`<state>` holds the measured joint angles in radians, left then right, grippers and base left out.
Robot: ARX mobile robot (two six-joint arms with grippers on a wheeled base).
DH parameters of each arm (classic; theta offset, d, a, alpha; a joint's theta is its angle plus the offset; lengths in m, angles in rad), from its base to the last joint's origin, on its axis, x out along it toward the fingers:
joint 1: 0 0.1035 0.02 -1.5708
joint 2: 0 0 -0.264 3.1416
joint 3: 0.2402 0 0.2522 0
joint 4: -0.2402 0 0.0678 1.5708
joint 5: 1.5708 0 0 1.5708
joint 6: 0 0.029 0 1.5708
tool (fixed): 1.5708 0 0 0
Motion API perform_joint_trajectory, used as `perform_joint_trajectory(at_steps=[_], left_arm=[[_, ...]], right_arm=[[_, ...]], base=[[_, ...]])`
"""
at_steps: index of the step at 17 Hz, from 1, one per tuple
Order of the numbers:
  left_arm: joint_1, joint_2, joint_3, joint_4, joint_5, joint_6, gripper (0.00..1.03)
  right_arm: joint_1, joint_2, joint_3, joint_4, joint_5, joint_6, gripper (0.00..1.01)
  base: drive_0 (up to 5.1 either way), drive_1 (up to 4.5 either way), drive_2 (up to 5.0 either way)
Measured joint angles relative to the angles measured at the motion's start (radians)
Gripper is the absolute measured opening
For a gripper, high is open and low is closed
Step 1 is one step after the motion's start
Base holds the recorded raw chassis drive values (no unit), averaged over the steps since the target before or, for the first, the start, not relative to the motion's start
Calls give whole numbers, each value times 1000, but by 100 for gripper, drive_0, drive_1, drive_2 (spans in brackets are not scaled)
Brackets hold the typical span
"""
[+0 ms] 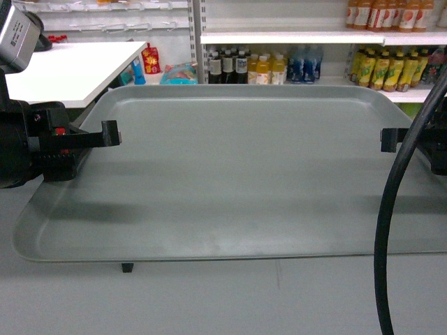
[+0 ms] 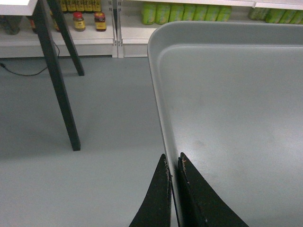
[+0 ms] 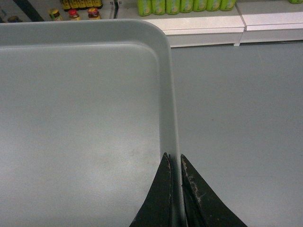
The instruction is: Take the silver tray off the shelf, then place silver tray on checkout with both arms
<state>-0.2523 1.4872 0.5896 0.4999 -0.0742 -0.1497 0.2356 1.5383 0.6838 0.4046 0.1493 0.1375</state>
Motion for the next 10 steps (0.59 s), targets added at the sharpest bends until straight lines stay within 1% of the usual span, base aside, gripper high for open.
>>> perform_joint_trajectory(at_steps=[10], left_arm=[[0, 0, 0, 0, 0, 0, 3]], right_arm=[[0, -2, 0, 0, 1, 0, 3]], base=[[-488, 244, 244]])
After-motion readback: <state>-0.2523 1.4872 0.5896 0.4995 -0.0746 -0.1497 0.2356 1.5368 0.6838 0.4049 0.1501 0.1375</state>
